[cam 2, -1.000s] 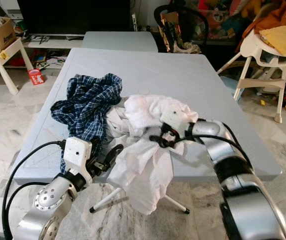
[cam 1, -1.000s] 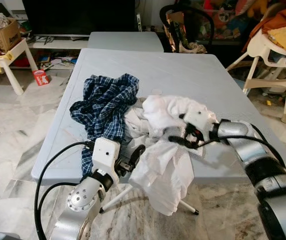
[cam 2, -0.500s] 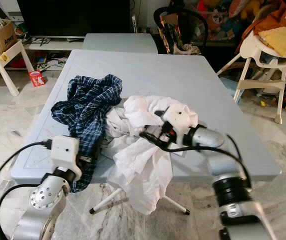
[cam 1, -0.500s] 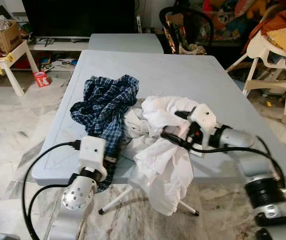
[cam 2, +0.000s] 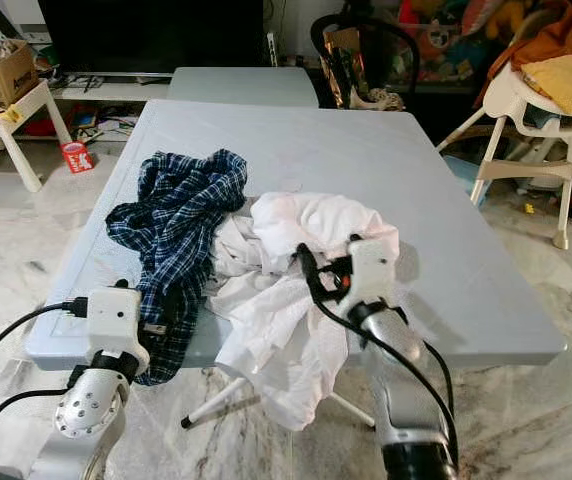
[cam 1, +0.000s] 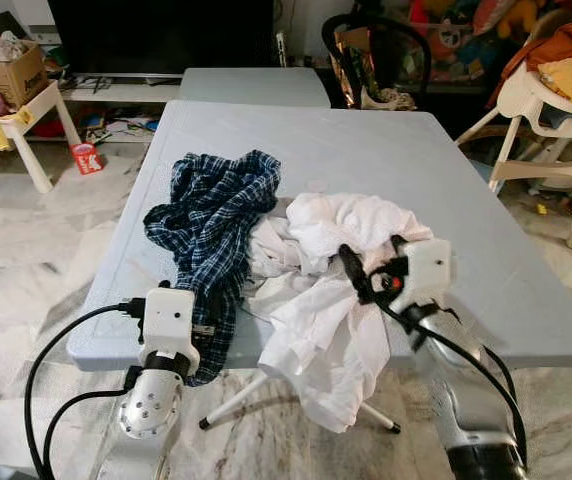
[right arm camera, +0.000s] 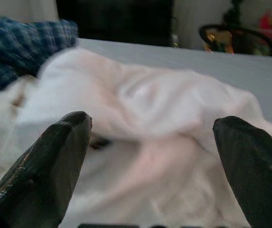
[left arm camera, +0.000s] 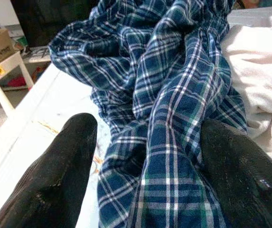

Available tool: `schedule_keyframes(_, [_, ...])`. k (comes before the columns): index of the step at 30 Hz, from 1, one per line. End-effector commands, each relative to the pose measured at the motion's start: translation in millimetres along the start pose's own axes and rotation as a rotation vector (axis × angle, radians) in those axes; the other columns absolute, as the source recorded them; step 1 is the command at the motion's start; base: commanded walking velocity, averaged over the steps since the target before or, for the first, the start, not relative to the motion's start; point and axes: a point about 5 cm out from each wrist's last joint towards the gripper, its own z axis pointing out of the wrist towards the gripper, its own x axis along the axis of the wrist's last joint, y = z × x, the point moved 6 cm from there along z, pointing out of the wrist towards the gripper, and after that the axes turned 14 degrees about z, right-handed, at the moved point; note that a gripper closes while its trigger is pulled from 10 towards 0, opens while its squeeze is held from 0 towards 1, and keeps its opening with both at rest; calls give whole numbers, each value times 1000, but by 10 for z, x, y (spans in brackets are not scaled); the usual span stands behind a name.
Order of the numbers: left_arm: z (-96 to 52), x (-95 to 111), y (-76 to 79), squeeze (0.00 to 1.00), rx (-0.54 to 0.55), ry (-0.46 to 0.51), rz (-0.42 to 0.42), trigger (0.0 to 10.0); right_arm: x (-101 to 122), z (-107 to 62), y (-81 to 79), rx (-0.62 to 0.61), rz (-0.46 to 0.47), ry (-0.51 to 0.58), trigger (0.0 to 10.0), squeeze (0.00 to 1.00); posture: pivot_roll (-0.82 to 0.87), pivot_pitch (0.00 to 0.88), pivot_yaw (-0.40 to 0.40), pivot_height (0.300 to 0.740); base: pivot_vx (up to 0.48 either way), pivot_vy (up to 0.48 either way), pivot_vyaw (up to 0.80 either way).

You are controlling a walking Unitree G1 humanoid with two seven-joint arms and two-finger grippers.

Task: Hang hanger

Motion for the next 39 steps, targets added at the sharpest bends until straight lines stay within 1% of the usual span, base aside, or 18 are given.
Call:
schedule_keyframes(1, [18,107,-13,0,-2,40,-4,10000,87,-26,75,-32,-13,22,10000,43,12,0,-23,740,0,0,0])
schedule_keyframes(2, [27,138,-11,0,-6,48,-2,10000,76,-38,103,-36,-37,18,10000,0,11,0,-22,740,0,0,0])
schedule_keyframes(3, [47,176,13,0,-22,59,3,10000,32,-51,170,-53,-56,5,10000,0,10,0,-17,740,0,0,-800])
schedule_keyframes(4, [56,187,29,0,-33,63,3,10000,5,-58,206,-67,-52,-3,10000,0,10,0,-17,740,0,0,-800])
schedule_keyframes(6, [65,196,93,0,-79,66,-3,10000,-18,-63,233,-79,-47,-8,10000,0,9,0,-12,740,0,0,-800])
schedule_keyframes(10, [61,235,177,0,-142,78,10,10000,-26,-47,203,-86,-10,0,10000,0,17,0,5,740,0,0,0])
schedule_keyframes(11, [62,233,177,0,-143,77,14,10000,-28,-45,197,-86,-10,1,10000,0,17,0,5,740,0,0,0])
schedule_keyframes(15, [62,201,179,0,-181,64,41,10000,-82,-10,103,-93,22,14,10000,0,36,0,63,740,0,0,0])
schedule_keyframes(18, [61,183,175,0,-211,53,63,10000,-117,-3,73,-108,45,27,10000,0,46,0,94,740,0,0,0])
schedule_keyframes(19, [61,183,175,0,-211,53,63,10000,-117,-3,73,-108,45,27,10000,0,46,0,94,740,0,0,0])
schedule_keyframes(21, [60,188,173,0,-238,55,83,10000,-138,-6,83,-136,75,40,10000,0,54,0,131,740,0,0,0])
schedule_keyframes(23, [68,191,162,0,-248,55,91,10000,-156,-6,85,-150,84,44,10000,0,53,0,144,740,0,0,0])
schedule_keyframes(29, [112,194,150,0,-255,53,106,10000,-168,0,68,-156,89,51,10000,0,40,0,140,740,0,0,0])
schedule_keyframes(31, [139,199,186,0,-255,51,101,10000,-148,6,79,-147,78,51,10000,0,31,0,121,740,0,0,0])
schedule_keyframes(36, [131,179,233,0,-240,41,76,10000,-120,15,128,-147,62,49,10000,0,20,0,100,740,0,0,0])
schedule_keyframes(39, [124,157,267,0,-239,34,65,10000,-90,43,87,-124,46,46,10000,0,10,0,82,740,0,0,0])
